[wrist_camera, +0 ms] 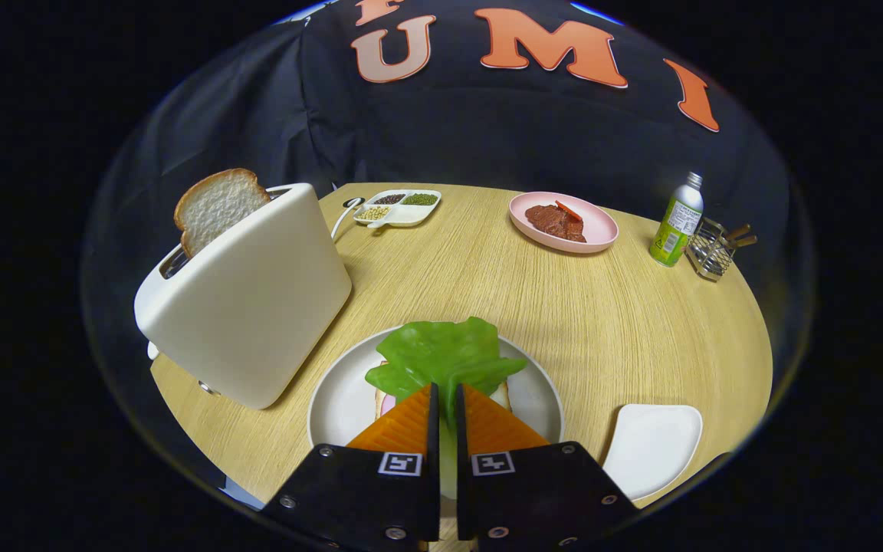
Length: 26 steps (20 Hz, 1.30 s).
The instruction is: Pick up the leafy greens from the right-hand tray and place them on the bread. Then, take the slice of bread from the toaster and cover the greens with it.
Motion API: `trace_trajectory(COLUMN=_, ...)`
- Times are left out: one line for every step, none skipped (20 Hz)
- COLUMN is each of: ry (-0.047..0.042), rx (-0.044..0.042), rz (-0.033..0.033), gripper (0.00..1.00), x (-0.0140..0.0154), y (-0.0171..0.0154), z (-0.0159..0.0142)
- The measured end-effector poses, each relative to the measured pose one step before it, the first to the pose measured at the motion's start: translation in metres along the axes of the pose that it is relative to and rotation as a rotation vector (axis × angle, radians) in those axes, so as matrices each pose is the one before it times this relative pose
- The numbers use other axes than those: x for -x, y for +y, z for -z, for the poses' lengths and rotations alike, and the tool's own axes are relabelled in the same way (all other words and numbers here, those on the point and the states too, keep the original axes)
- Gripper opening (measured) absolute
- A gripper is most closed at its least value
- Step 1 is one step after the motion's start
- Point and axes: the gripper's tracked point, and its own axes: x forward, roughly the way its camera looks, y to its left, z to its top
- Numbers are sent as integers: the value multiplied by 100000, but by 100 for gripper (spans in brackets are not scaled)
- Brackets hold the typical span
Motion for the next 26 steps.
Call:
trace_trajectory(ry=231, rx=407, rz=-856, gripper=10, x=28, y=348, z=28)
trace_trajectory(ry=-203, rx=589, rz=48, gripper=15, x=39, y=62, z=-113)
trace_trajectory(ry=-425, rx=138, rz=22, gripper=19, x=56, y=38, z=-182)
trace_trajectory(ry=-97, rx=-356, rz=349, gripper=27, x=-40, y=92, z=9)
trace_trajectory(ry=-9, rx=-420, rz=670, gripper=34, x=47, y=-62, z=-31)
trace_trajectory(ry=-72, rx=-379, rz=1333, gripper=56, x=82, y=-244, z=-119)
trace_trajectory(ry=-133, rx=-333, rz=1853, gripper=65, x=116, y=-368, z=-73)
trace_trajectory(ry=-464, rx=-138, rz=1805, gripper=75, x=108, y=-254, z=-231)
trace_trajectory(ry=-1162, rx=-4, rz=1587, gripper=85, x=229, y=-252, z=-544)
trace_trajectory(ry=-1459, rx=-7, rz=1493, gripper=94, x=340, y=-130, z=-550)
trace_trajectory(ry=-1261, rx=189, rz=968, gripper=96, x=354, y=27, z=-654)
trace_trajectory(ry=-1332, rx=227, rz=838, gripper=98, x=448, y=64, z=-681)
trace_trajectory(ry=-1067, rx=353, rz=531, gripper=98, x=420, y=254, z=-737)
trace_trajectory(ry=-423, rx=753, rz=200, gripper=98, x=603, y=253, z=-634)
trace_trajectory(ry=-977, rx=803, rz=-143, gripper=98, x=550, y=424, z=-900)
trace_trajectory(ry=-1169, rx=989, rz=-231, gripper=98, x=556, y=594, z=-989)
trace_trajectory(ry=-991, rx=1046, rz=-203, gripper=98, x=573, y=518, z=-1072)
trace_trajectory(ry=-1454, rx=633, rz=-449, gripper=98, x=537, y=672, z=-1120)
trace_trajectory(ry=-1258, rx=691, rz=-500, gripper=98, x=544, y=730, z=-1262)
trace_trajectory(ry=-1477, rx=821, rz=-288, gripper=98, x=472, y=716, z=-1125)
trace_trajectory(ry=-986, rx=888, rz=-427, gripper=98, x=410, y=766, z=-1049)
trace_trajectory(ry=-1031, rx=582, rz=-788, gripper=98, x=243, y=811, z=-926)
trace_trajectory(ry=-1018, rx=252, rz=-386, gripper=98, x=190, y=761, z=-923)
trace_trajectory(ry=-882, rx=157, rz=-324, gripper=98, x=150, y=694, z=-820)
trace_trajectory(ry=-264, rx=63, rz=-375, gripper=98, x=138, y=757, z=-730)
trace_trajectory(ry=-481, rx=-2, rz=46, gripper=98, x=166, y=711, z=-725)
